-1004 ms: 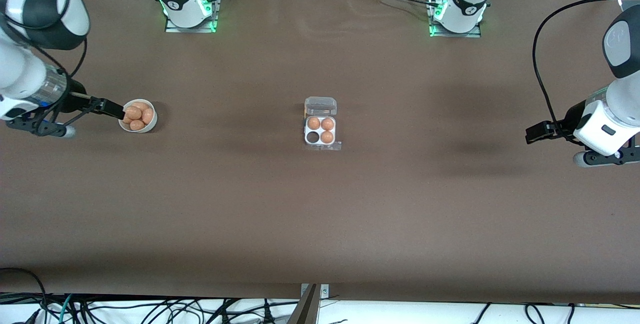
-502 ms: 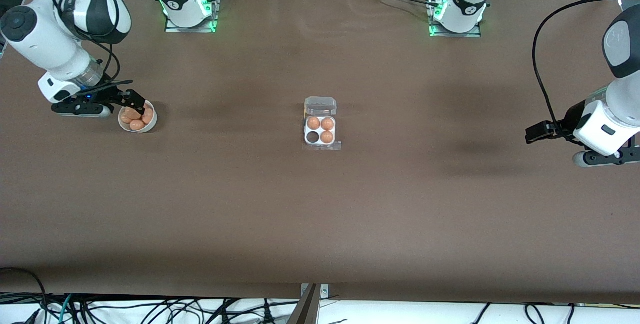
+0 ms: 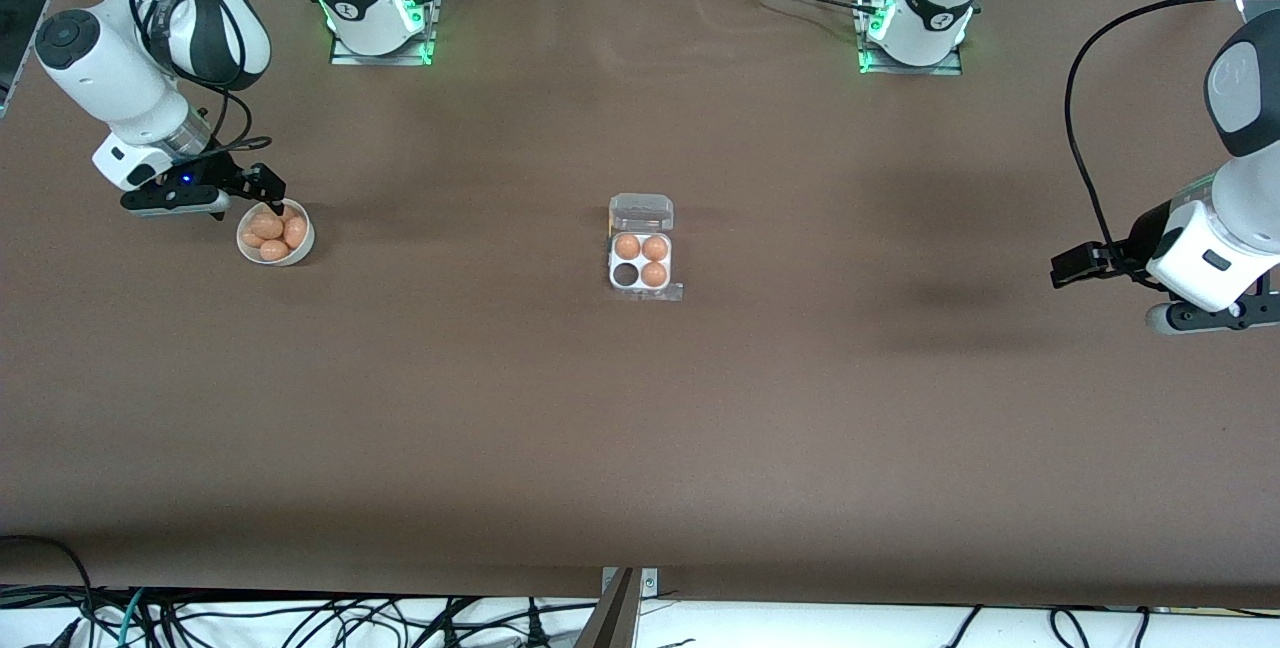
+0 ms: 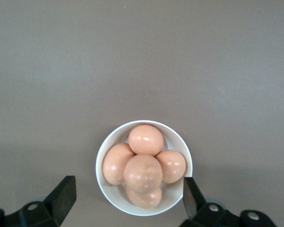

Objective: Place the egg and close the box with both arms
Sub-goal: 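Move the right gripper over the white egg bowl and lower it, then close the right gripper on one brown egg and lift it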

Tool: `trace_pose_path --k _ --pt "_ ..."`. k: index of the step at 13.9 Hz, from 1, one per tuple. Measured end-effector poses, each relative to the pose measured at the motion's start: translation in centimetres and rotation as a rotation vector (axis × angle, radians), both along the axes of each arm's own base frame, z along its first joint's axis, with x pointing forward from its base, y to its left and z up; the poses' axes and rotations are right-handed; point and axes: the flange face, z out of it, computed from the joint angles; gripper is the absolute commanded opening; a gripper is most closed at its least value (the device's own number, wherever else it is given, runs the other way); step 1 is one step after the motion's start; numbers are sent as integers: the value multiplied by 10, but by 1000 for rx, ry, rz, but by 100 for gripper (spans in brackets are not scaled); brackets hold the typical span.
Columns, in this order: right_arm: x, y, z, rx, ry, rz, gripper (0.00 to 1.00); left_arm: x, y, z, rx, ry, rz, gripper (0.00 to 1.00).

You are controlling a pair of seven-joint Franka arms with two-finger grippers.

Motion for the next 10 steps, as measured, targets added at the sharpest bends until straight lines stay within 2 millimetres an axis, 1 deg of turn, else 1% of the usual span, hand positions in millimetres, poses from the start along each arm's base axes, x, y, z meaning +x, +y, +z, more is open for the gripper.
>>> trace_pose_path --k 2,3,8,10 --pt "-2 -9 -7 -5 12 12 100 0 0 0 0 0 0 100" --pt "-3 -10 -11 -6 21 14 100 0 0 0 0 0 0 100" --pt "-4 -11 -28 -14 40 25 100 0 0 0 0 0 0 100" --pt "-4 -11 -39 -22 42 28 100 0 0 0 0 0 0 100"
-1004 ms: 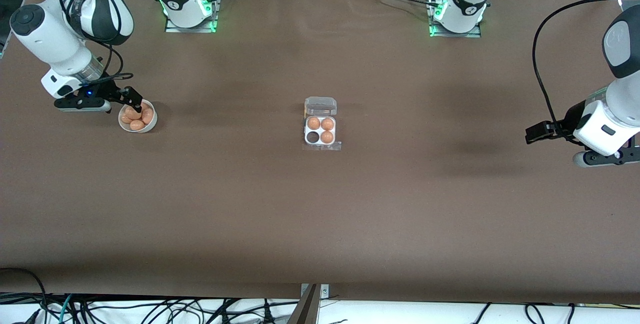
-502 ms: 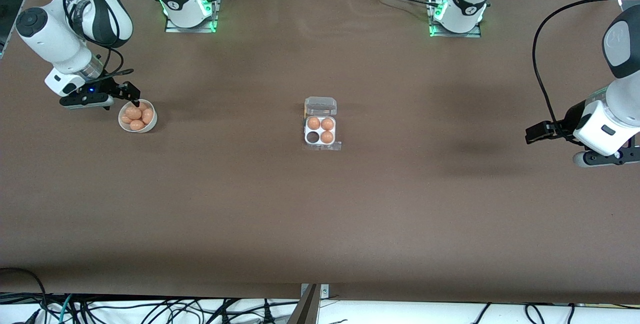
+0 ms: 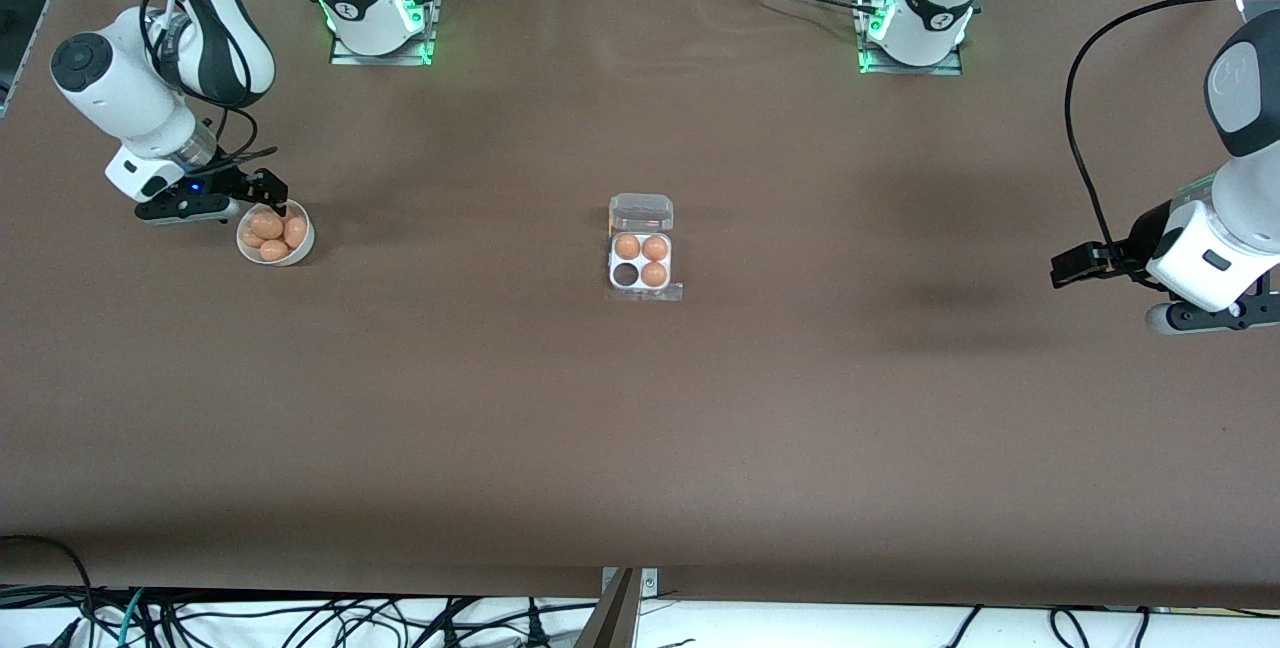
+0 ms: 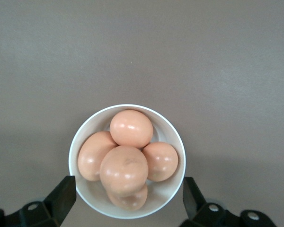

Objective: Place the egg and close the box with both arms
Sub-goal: 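Close the right gripper on one brown egg and lift it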

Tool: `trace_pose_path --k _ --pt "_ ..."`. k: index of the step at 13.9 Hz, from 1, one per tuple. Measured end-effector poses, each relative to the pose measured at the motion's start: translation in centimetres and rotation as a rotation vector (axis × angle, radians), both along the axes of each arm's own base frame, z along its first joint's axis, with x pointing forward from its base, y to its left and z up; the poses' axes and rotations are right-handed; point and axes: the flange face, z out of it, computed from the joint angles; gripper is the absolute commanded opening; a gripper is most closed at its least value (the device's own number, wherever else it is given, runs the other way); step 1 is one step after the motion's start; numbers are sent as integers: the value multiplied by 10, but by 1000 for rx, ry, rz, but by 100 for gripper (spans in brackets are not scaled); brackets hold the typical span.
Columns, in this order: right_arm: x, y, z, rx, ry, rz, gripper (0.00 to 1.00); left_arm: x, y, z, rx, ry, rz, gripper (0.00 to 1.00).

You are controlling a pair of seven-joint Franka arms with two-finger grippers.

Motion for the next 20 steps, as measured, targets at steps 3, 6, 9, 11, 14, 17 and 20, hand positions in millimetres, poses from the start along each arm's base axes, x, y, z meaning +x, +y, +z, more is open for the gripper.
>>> trace_pose_path --k 3,6,9,11,14,17,20 --pt "-1 0 -13 -6 14 6 95 0 0 0 0 0 0 100" --pt "-1 0 -15 -7 17 9 78 0 0 0 0 0 0 100" --pt "-1 1 -15 -7 17 10 62 0 0 0 0 0 0 100" --pt "-1 1 -15 -7 17 12 54 0 0 0 0 0 0 100" --pt "-1 3 -15 -7 17 16 47 0 0 0 0 0 0 100" --pt "0 5 -15 -6 17 22 39 0 0 0 0 1 0 100" --pt "0 8 -15 -6 16 28 35 0 0 0 0 1 0 100"
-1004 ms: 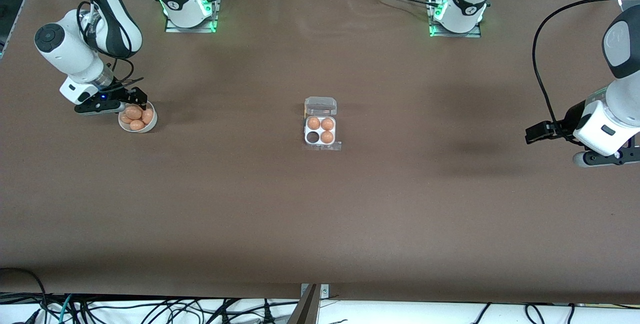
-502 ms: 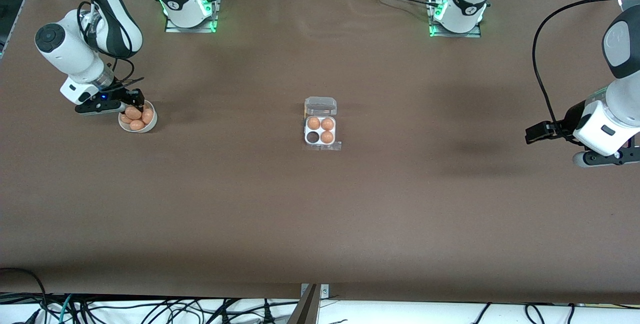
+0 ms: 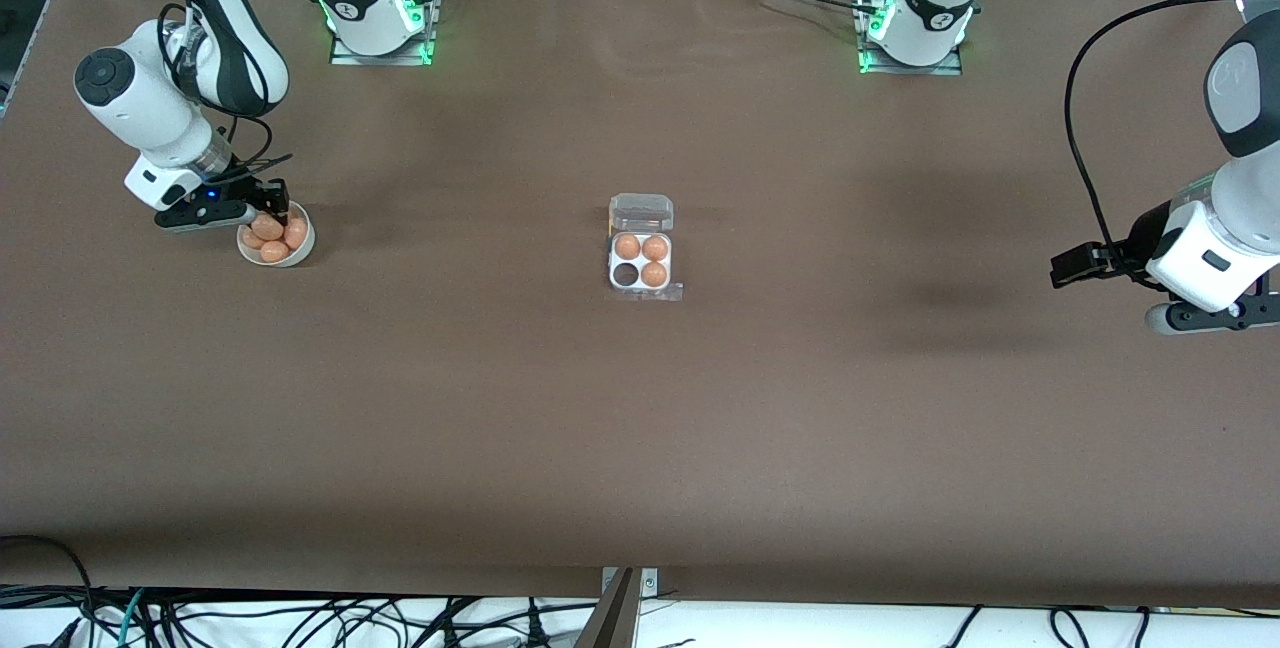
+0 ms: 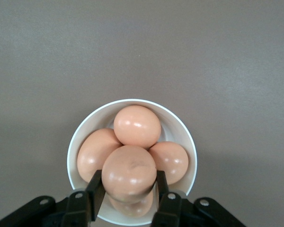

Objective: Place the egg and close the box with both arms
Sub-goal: 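Close the right gripper on one brown egg and lift it, then carry the egg with the right gripper over the egg box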

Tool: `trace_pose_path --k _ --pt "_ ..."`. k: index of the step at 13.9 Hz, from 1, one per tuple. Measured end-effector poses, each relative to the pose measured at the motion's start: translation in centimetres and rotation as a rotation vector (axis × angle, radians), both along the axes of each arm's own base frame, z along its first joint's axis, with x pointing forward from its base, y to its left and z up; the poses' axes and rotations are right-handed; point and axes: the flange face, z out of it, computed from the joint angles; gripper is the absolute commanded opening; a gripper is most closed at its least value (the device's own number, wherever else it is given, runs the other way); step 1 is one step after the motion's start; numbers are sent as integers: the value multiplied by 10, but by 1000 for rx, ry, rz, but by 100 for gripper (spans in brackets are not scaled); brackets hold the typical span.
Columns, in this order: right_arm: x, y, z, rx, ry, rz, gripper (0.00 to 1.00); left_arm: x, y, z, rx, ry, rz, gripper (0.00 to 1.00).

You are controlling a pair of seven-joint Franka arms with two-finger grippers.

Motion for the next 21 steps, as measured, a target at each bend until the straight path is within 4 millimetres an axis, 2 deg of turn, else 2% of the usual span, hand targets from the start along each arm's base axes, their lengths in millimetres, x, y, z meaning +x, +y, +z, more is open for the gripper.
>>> trace_pose_path --k 5,8,11,14,16,18,21 --pt "3 5 3 5 14 12 31 0 0 0 0 0 0 100" --pt "12 5 12 15 56 15 31 0 0 0 0 0 0 100" --pt "32 2 35 30 122 14 28 0 0 0 0 0 -1 100" --pt "60 9 73 44 197 17 28 0 -1 0 0 0 -2 100" --pt "80 31 98 42 240 -1 28 0 -2 0 0 0 -3 100" --pt "102 67 116 43 277 -29 28 0 -3 0 0 0 -4 100" --pt "136 127 126 75 309 -88 28 0 -3 0 0 0 -4 100"
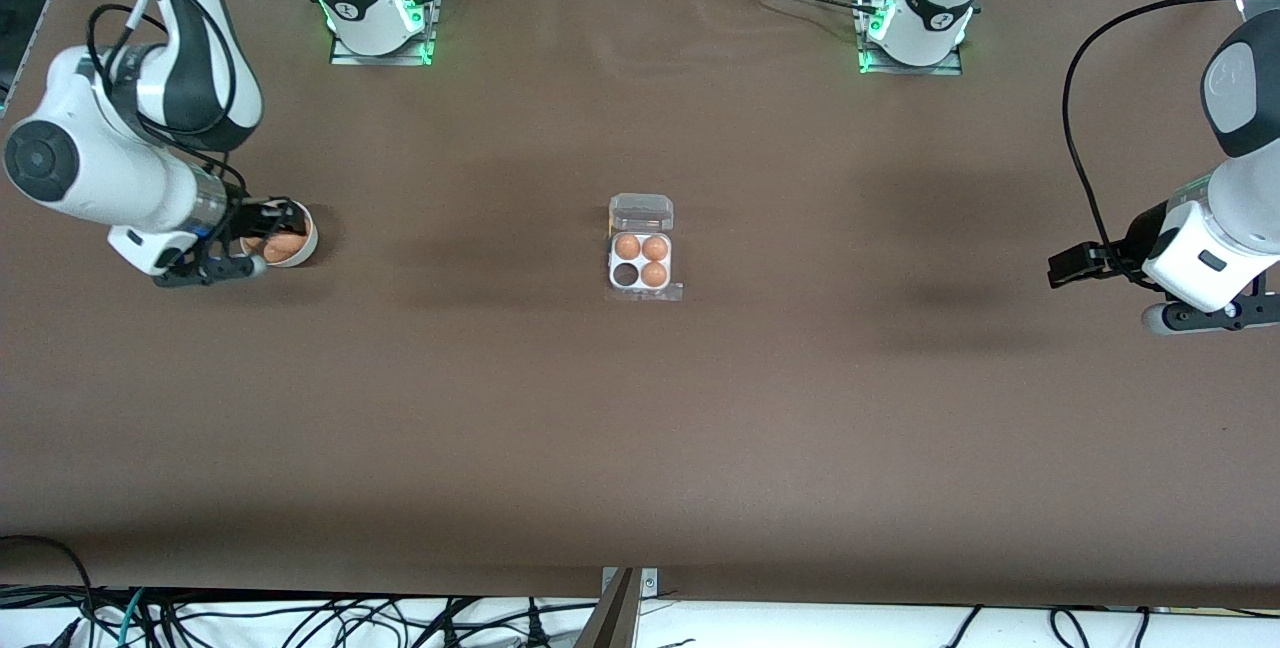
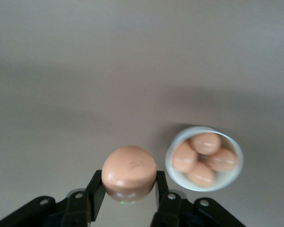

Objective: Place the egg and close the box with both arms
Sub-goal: 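Carry the egg with the right gripper over the egg box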

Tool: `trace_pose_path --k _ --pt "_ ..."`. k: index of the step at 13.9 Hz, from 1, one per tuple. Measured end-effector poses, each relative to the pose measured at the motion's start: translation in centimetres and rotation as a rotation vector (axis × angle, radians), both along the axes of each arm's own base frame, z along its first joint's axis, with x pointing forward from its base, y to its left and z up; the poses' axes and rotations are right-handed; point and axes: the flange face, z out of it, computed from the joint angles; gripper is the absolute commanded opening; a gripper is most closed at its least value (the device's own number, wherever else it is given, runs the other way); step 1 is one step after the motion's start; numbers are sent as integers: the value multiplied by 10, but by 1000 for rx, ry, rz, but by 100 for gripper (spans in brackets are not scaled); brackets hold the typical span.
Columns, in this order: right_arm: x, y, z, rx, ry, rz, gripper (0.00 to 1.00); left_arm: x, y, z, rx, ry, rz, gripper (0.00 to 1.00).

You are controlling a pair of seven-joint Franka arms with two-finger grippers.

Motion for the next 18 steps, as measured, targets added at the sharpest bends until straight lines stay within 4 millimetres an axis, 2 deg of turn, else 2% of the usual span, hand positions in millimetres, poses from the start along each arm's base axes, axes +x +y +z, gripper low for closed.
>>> trace_pose_path --k 4,7,10,12,15,18 --pt "38 88 -11 28 24 -121 28 0 0 0 0 0 0 100" --pt "47 173 -33 29 54 -245 28 0 0 0 0 0 0 100" --pt "47 253 -52 -14 54 -350 28 0 0 0 0 0 -1 100" --pt "44 299 -61 -22 34 -425 28 0 0 0 0 0 0 100" --pt "31 354 -81 -13 -2 -516 28 0 0 0 0 0 0 100" --pt "9 397 -95 -8 -21 -579 28 0 0 0 0 0 0 100"
